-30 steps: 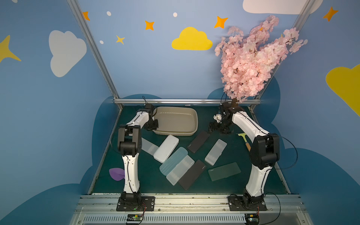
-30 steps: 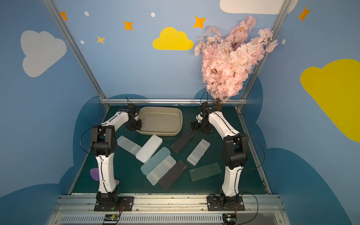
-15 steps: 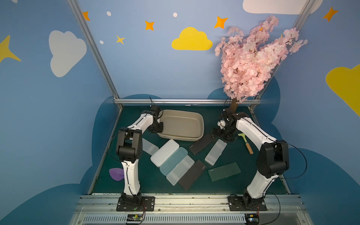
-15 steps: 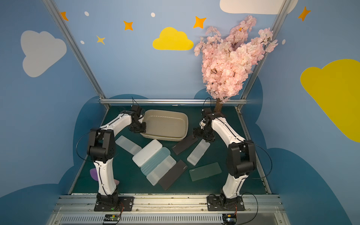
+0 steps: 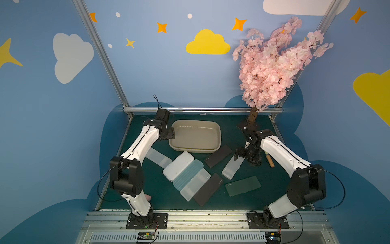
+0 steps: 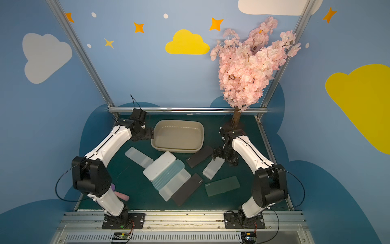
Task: Put the pencil case into the storage box
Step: Adjust the storage box at the center of the board.
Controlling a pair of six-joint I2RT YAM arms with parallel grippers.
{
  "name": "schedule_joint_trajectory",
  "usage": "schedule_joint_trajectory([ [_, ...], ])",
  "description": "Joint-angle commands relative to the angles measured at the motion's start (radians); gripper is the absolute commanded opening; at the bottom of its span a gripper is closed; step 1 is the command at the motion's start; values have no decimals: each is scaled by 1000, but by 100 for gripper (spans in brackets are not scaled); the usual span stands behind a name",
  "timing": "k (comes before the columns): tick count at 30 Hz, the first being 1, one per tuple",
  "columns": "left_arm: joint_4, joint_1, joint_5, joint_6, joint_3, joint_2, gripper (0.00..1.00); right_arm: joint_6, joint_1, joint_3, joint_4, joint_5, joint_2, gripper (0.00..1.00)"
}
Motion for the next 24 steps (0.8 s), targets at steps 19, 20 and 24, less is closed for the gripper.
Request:
schedule_joint_trajectory([
  [19,-86,-34,-20,-147,-316,-359,87,345,113,90,-21,-26,294,99],
  [20,-87,-37,-21,-146,-326,-370,87,353,116,90,-22,-24,301,98],
  [24,-89,-37,-26,-149,-361,-404,88,374,118,76,-23,-17,328,99],
])
